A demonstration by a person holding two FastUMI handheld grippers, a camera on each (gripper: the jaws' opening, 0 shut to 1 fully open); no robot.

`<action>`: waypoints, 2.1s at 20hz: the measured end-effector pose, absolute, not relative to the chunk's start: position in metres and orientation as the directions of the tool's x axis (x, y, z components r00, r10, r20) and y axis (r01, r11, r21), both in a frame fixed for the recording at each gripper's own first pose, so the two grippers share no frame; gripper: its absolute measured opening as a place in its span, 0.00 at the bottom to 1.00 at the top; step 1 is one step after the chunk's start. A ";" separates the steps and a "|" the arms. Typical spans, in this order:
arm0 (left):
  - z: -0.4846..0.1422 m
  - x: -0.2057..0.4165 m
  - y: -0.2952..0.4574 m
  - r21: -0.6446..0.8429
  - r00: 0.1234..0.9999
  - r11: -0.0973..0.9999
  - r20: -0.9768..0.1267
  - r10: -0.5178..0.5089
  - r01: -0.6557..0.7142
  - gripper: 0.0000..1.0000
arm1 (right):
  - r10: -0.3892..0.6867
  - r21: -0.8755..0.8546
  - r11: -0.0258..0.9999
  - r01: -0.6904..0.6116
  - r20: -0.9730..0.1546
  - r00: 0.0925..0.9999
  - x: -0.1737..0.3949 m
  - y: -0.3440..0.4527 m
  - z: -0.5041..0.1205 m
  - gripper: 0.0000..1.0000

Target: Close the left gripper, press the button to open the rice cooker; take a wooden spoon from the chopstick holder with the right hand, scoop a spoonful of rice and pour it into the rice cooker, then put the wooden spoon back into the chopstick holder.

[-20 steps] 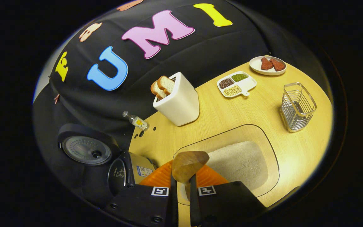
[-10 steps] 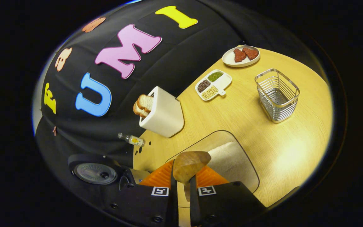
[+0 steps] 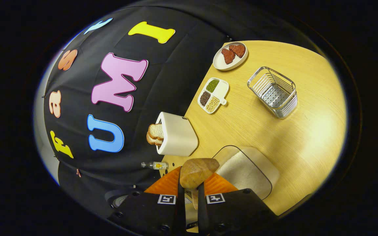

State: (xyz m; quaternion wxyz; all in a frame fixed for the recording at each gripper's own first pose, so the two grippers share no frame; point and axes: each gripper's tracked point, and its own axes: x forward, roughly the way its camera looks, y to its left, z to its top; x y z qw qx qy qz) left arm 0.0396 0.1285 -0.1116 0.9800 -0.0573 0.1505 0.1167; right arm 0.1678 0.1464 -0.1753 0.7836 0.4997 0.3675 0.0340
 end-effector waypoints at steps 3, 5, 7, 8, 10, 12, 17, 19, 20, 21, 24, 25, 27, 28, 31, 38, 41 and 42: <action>-0.116 0.031 0.136 -0.081 0.925 0.963 -0.310 0.220 -0.256 0.95 | 0.471 0.842 0.456 0.288 -0.503 0.724 0.167 0.171 -0.155 0.19; -0.115 0.024 0.149 -0.050 0.921 0.959 -0.298 0.251 -0.277 0.95 | 0.514 0.860 0.440 0.259 -0.478 0.712 0.162 0.193 -0.142 0.19; -0.112 0.018 0.159 -0.062 0.921 0.954 -0.286 0.265 -0.293 0.95 | 0.545 0.868 0.436 0.236 -0.463 0.699 0.159 0.217 -0.130 0.19; -0.110 0.015 0.165 -0.078 0.921 0.950 -0.279 0.270 -0.302 0.95 | 0.555 0.872 0.436 0.223 -0.455 0.696 0.157 0.229 -0.123 0.18; -0.110 0.008 0.175 -0.111 0.920 0.940 -0.272 0.282 -0.321 0.95 | 0.585 0.882 0.432 0.188 -0.433 0.685 0.152 0.256 -0.111 0.19; -0.116 0.001 0.191 -0.127 0.907 0.924 -0.280 0.315 -0.360 0.95 | 0.616 0.889 0.434 0.144 -0.410 0.672 0.147 0.283 -0.098 0.19; -0.126 -0.022 0.222 -0.166 0.878 0.884 -0.294 0.378 -0.437 0.95 | 0.670 0.866 0.500 0.021 -0.402 0.624 0.132 0.349 -0.091 0.19; -0.129 -0.030 0.231 -0.180 0.869 0.870 -0.296 0.397 -0.459 0.95 | 0.692 0.848 0.528 -0.054 -0.392 0.606 0.124 0.374 -0.088 0.19; -0.130 -0.033 0.237 -0.186 0.864 0.863 -0.295 0.408 -0.471 0.95 | 0.698 0.830 0.547 -0.105 -0.384 0.604 0.122 0.384 -0.088 0.19; -0.130 -0.036 0.242 -0.192 0.860 0.856 -0.295 0.417 -0.480 0.95 | 0.695 0.806 0.573 -0.149 -0.381 0.609 0.119 0.391 -0.089 0.19; -0.134 -0.047 0.258 -0.200 0.844 0.836 -0.300 0.445 -0.512 0.95 | 0.694 0.713 0.638 -0.290 -0.369 0.619 0.112 0.416 -0.099 0.19; -0.136 -0.050 0.262 -0.201 0.838 0.829 -0.305 0.453 -0.521 0.95 | 0.703 0.683 0.648 -0.335 -0.368 0.609 0.106 0.426 -0.101 0.18; -0.142 -0.058 0.267 -0.212 0.829 0.818 -0.320 0.459 -0.535 0.95 | 0.718 0.612 0.665 -0.427 -0.370 0.589 0.098 0.447 -0.106 0.18; -0.145 -0.060 0.268 -0.217 0.825 0.813 -0.327 0.461 -0.541 0.92 | 0.726 0.563 0.670 -0.484 -0.359 0.587 0.097 0.455 -0.106 0.19; -0.154 -0.062 0.273 -0.202 0.812 0.808 -0.347 0.469 -0.553 0.95 | 0.746 0.394 0.666 -0.634 -0.327 0.580 0.094 0.486 -0.107 0.18; -0.148 -0.047 0.273 -0.178 0.829 0.834 -0.333 0.448 -0.522 0.95 | 0.775 0.244 0.627 -0.739 -0.288 0.562 0.097 0.513 -0.104 0.18; -0.144 -0.040 0.270 -0.173 0.841 0.845 -0.318 0.438 -0.505 0.95 | 0.784 0.148 0.605 -0.782 -0.282 0.553 0.093 0.515 -0.107 0.18; -0.143 -0.038 0.270 -0.172 0.844 0.849 -0.316 0.434 -0.500 0.95 | 0.785 0.137 0.600 -0.788 -0.288 0.548 0.092 0.515 -0.111 0.18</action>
